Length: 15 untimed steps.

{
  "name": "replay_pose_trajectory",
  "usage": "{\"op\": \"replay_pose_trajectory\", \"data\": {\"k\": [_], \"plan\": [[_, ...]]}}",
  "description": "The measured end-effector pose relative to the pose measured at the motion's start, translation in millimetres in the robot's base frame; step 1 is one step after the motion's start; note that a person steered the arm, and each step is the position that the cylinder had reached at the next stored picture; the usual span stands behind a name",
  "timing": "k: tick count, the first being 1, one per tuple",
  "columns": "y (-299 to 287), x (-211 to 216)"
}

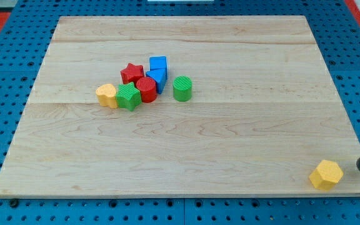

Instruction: Slightly push the hexagon diagonally up

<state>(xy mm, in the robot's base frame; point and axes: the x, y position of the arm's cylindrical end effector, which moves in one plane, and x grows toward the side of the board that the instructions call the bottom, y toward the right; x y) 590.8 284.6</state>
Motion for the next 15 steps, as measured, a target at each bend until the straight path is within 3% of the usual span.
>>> {"op": "replay_pose_trajectory", "data": {"k": [1,2,4,5,6,7,8,9,10,12,13,15], "plan": [[-8,27],[-47,17],[-107,-73],[-30,-18],[-57,10],[-113,-59],[-131,-100],[-120,-112],[-142,-151],[-233,-220],[-285,-242],[-281,-231]]}}
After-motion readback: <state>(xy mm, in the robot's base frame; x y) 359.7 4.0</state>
